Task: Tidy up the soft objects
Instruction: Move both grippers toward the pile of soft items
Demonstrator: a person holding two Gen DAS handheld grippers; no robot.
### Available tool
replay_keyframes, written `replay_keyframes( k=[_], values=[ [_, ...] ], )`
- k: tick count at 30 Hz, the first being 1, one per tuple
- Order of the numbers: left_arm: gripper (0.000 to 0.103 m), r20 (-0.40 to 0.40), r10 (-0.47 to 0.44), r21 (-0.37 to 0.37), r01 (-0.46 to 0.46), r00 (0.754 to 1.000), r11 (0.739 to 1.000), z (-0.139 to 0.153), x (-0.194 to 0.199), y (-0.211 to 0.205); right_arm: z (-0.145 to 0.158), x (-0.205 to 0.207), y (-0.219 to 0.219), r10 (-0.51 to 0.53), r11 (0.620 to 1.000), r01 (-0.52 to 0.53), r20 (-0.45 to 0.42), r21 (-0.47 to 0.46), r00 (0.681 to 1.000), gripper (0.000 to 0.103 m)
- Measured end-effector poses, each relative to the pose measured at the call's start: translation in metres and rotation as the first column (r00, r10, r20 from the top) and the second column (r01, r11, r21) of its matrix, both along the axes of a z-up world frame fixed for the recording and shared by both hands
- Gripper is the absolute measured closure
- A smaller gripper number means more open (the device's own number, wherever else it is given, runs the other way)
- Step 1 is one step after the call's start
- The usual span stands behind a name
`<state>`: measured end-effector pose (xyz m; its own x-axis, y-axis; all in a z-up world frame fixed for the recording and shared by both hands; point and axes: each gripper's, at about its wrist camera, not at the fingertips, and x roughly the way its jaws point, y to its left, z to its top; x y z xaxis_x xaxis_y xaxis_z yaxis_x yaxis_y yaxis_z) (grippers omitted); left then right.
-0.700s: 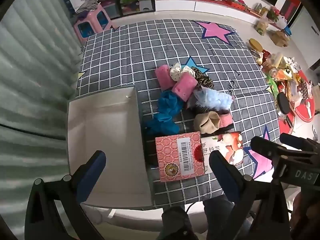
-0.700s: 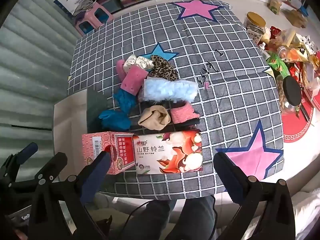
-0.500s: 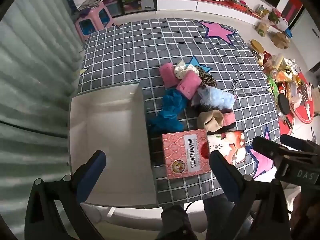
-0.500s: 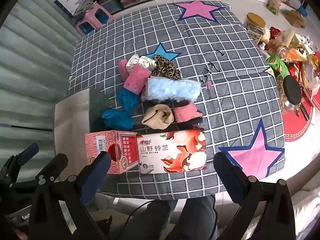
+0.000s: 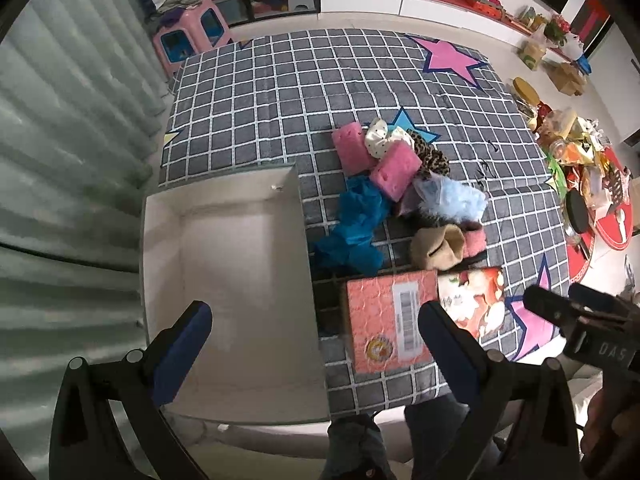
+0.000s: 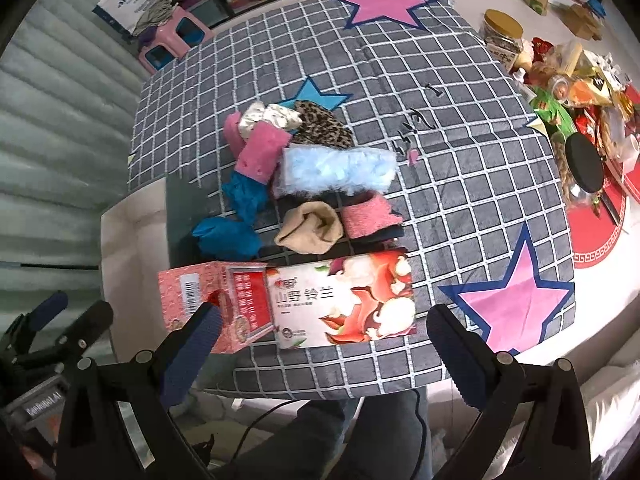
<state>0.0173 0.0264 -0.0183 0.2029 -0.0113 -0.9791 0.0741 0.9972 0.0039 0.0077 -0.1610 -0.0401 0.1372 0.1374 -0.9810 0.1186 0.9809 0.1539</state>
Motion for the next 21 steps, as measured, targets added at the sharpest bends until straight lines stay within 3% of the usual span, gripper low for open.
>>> replay_keyframes(
  k=[5, 12, 21],
  values=[
    [0.0, -0.068, 0.027, -0.002, -0.027, 0.997, 1.0, -0.006, 0.024, -0.01, -0.013, 0.014, -0.014, 0.005, 1.0, -0.005, -0.028, -0.002, 1.0, 0.0],
    [0.0, -0.085, 0.08, -0.012, -0.081, 0.993, 0.997, -0.018, 0.063, -0.025, -0.033, 0.041, -0.027, 0.04, 0.999, -0.039, -0.072, 0.021, 0.997, 0.0],
    [0.0, -0.138, 0.119, 0.059, -0.112, 0.983, 0.992, -0.054, 0.111, -0.049, -0.062, 0.077, -0.045, 0.094, 0.995, -0.089, -0.123, 0.05, 0.988, 0.0]
  ],
)
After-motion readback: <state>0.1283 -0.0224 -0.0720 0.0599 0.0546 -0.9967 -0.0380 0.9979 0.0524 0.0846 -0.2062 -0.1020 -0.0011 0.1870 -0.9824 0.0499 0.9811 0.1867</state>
